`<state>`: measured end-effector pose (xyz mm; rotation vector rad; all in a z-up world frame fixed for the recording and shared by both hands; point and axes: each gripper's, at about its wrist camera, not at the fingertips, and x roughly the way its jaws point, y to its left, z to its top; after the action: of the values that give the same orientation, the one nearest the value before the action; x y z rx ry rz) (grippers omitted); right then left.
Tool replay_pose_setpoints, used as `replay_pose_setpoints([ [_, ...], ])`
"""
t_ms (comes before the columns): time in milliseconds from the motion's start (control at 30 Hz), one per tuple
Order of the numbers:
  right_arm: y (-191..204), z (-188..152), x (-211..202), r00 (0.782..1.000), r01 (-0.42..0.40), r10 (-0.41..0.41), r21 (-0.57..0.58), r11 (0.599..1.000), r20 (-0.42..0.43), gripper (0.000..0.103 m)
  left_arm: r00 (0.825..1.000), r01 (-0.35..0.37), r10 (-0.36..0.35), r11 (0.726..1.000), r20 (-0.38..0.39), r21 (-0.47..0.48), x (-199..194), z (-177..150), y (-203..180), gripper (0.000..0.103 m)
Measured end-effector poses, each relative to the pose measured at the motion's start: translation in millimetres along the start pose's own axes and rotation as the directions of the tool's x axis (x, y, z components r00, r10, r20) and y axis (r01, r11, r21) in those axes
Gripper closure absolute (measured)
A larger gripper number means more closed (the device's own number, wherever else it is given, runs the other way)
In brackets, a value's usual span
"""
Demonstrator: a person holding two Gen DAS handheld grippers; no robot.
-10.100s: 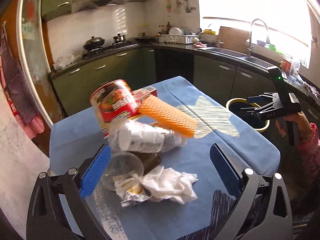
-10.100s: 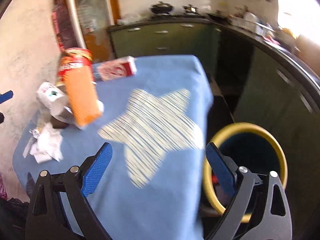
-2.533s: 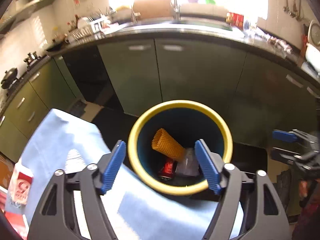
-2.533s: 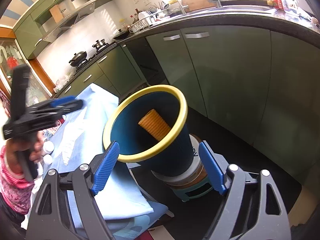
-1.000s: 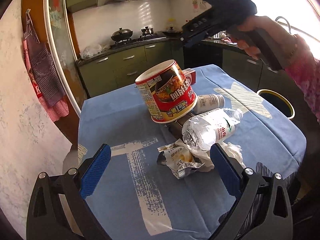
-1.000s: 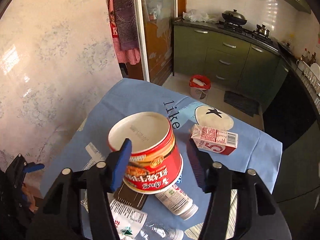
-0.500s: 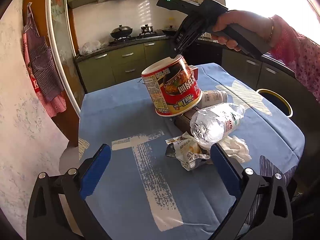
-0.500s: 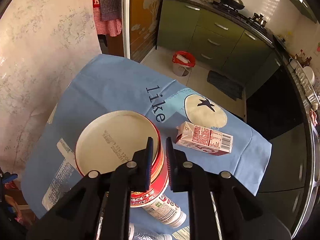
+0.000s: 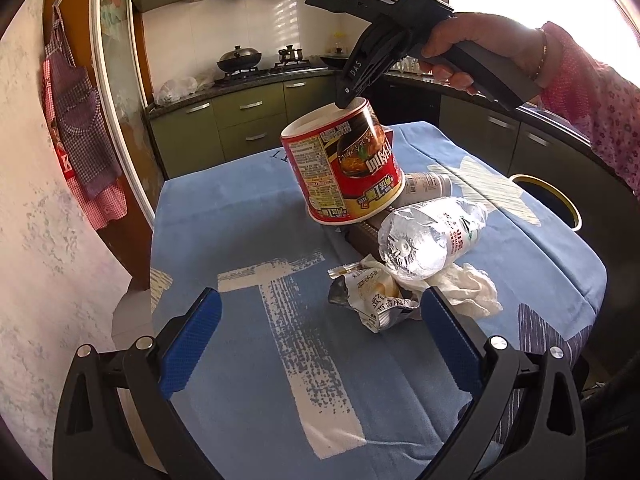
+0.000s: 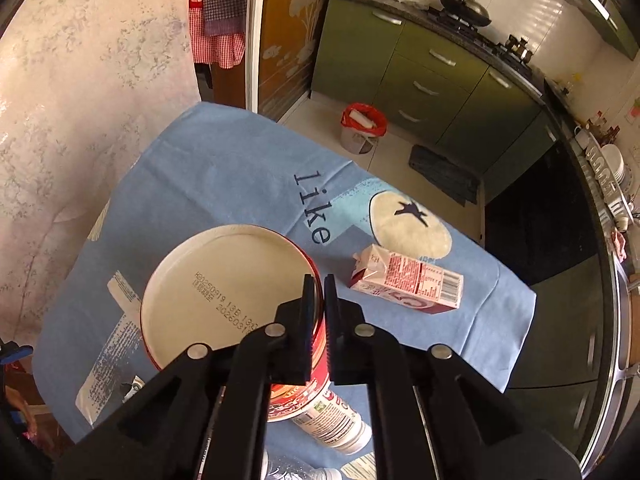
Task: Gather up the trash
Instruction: 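Carry the red noodle cup over the bin and open the right gripper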
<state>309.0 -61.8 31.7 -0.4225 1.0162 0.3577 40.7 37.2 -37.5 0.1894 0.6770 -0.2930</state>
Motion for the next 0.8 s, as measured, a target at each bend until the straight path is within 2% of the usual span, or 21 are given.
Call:
replay_pose_setpoints([
  [233,-18.6,-0.9,-38.8,0.995,-0.015,0.011,0.041,0.999,0.097,0.098,1.000,-0.008,0.008,1.000,-0.003,-0.002,-1.9,-0.7,0.0,0.005],
  [400,-51.9,-29.0,-77.7,0.986,-0.004,-0.013,0.101,0.995,0.167,0.098,1.000,-0.001,0.001,1.000,0.000,0.004,-3.6,1.6,-4.5,0.005],
  [633,-124.3,-106.8,-126.5,0.974,0.072,-0.120,0.240,0.968,0.192,0.098,0.999,0.042,-0.043,0.998,0.016,0.044,-4.3,11.8,-26.6,0.005],
  [800,-194.4,-187.1,-146.6,0.965,0.149,-0.223,0.407,0.901,0.141,0.098,0.995,0.089,-0.092,0.993,0.031,0.079,-5.6,23.4,-49.9,0.005],
])
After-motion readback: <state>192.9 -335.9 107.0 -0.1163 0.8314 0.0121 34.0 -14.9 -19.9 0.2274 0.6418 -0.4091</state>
